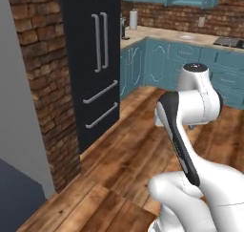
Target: Move the hot dog bun to the plate on the dining table and place the condiment next to that plate. Then navigate to the fridge and take the sausage and place it on the plate as well.
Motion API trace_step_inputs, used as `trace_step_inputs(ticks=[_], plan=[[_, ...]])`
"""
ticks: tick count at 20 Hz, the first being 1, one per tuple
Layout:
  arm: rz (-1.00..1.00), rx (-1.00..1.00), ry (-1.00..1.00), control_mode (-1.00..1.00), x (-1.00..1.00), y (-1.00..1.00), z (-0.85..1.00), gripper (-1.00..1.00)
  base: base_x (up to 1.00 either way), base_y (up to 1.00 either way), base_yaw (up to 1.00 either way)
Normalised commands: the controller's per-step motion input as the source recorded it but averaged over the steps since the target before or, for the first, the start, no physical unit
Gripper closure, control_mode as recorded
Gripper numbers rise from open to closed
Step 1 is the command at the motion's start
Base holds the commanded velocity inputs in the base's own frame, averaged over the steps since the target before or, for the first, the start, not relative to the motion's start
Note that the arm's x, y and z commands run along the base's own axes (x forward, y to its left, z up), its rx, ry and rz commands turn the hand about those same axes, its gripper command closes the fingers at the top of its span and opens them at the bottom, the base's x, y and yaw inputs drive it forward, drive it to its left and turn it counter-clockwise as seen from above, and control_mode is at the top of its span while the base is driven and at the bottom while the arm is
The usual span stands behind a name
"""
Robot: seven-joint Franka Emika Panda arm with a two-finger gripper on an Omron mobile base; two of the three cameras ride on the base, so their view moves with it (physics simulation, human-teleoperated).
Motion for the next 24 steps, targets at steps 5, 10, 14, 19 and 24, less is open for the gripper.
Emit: trace_step_inputs(ticks=[5,10,14,19,24], plan=[[0.00,0.00,0.00,1.00,0.00,0.00,0.00,-1.00,1.00,-0.30,0.41],[0.00,0.00,0.00,1.00,0.00,0.00,0.00,-1.00,1.00,-0.36,0.54],[0.00,0.00,0.00,1.00,0.00,0.00,0.00,-1.00,1.00,-0.48,0.56],[0.00,0.00,0.00,1.00,0.00,0.00,0.00,-1.00,0.88,-0.62,0.54],[0.00,0.00,0.00,1.00,0.00,0.00,0.00,-1.00,0.54,-0.89,0.47]])
